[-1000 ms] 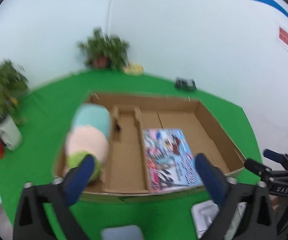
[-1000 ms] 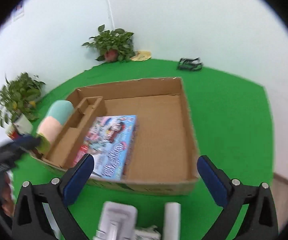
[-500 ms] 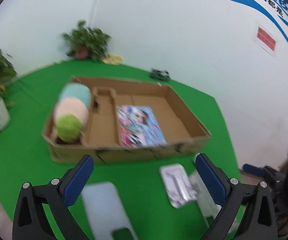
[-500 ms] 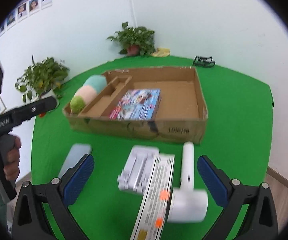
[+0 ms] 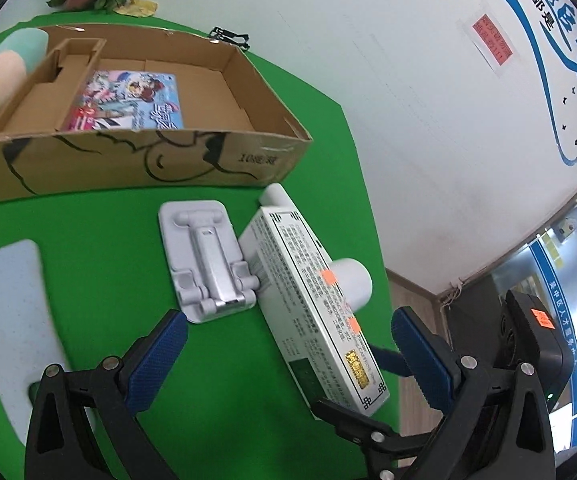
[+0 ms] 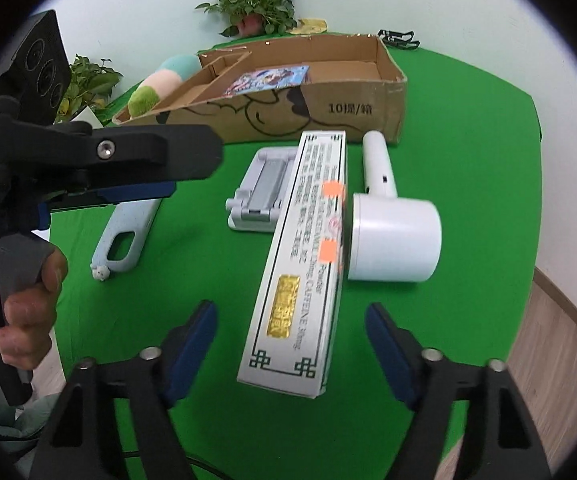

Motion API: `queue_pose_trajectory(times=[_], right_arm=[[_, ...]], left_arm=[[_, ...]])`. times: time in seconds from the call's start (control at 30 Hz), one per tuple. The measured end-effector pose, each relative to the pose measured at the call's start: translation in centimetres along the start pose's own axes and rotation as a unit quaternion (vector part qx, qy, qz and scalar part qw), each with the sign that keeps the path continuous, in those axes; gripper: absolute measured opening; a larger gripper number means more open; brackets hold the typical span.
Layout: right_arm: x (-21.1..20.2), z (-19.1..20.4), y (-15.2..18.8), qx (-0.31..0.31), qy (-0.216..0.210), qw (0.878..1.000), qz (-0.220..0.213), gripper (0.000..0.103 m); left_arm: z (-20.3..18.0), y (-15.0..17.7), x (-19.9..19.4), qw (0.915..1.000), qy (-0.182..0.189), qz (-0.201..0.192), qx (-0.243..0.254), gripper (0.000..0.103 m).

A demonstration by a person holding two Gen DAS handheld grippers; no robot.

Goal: Organize objects
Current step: 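Grasp the white medicine box with the left tool and lift it, then carry the medicine box over the cardboard box and lower it beside the board-game box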

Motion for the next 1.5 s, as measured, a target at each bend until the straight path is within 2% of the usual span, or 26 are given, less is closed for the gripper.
queue_pose_trajectory(times=[0.03, 0.07, 0.27, 0.37, 0.43, 0.53, 0.7, 0.83, 1.0, 1.1, 1.2, 1.3, 1.5], right_arm=[[0.3, -0.1, 0.2, -0.001, 0.003, 1.000, 0.004, 0.053], [0.5, 0.0, 0.4, -0.002, 0.007, 1.000, 0.006, 0.048], [-0.1, -0.3, 0.2, 0.012, 0.006, 1.000, -0.011, 0.043], [-1.4, -0.6, -0.5, 0.025, 0.005, 0.999, -0.042, 0.039], [-2.3, -0.7, -0.9, 0.031, 0.002, 0.998, -0.063, 0.032], [-3.4, 0.4, -1.1, 0.005, 0.004, 0.996, -0.090, 0.032], [-2.2, 2.6, -0.1, -0.041, -0.001, 0.996, -0.073, 0.033], [-1.8, 3.5, 0.4, -0.036, -0.033, 0.997, -0.061, 0.033], [-1.8, 4.1, 0.3, 0.001, -0.107, 0.993, -0.040, 0.033], [-1.2, 4.7, 0.6, 0.025, -0.148, 0.989, -0.015, 0.033], [-0.7, 5.0, 0.8, 0.034, -0.152, 0.988, -0.005, 0.033], [-0.6, 5.2, 0.5, 0.035, -0.156, 0.987, -0.007, 0.033], [-0.7, 5.9, -1.6, 0.029, -0.157, 0.986, -0.035, 0.036]], left_arm=[[-0.2, 0.3, 0.3, 1.0000, 0.004, 0.003, 0.000, 0.101], [-0.3, 0.5, 0.6, 0.9999, 0.008, 0.007, 0.000, 0.101], [-0.1, 1.2, 0.5, 0.9997, 0.019, 0.009, -0.008, 0.101], [0.0, 1.2, -0.1, 0.9996, 0.025, 0.007, -0.011, 0.098], [0.1, 1.0, -0.7, 0.9994, 0.029, -0.002, -0.016, 0.098], [0.4, 0.8, -1.8, 0.9993, 0.030, -0.017, -0.014, 0.098], [2.0, 1.1, -2.7, 0.9987, 0.024, -0.025, -0.037, 0.098], [3.3, 1.9, -2.5, 0.9977, 0.026, -0.018, -0.060, 0.098], [4.6, 2.7, -1.6, 0.9949, 0.038, -0.008, -0.093, 0.098], [5.6, 3.3, -0.7, 0.9929, 0.033, 0.014, -0.114, 0.080], [6.3, 3.5, -0.5, 0.9911, 0.033, 0.016, -0.128, 0.078], [6.3, 2.8, -1.3, 0.9922, 0.016, 0.004, -0.123, 0.074], [6.2, -1.5, -3.1, 0.9957, -0.029, -0.011, -0.088, 0.071]])
Point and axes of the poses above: each gripper's, at about its wrist camera, not at the fingertips, and x roughly the way its jaws point, z to its left, y to its underside, the point moved 5 cm from there along x, roughly the way its jaws point, and after that the axes turned 14 degrees about x, right-handed, at the moved point
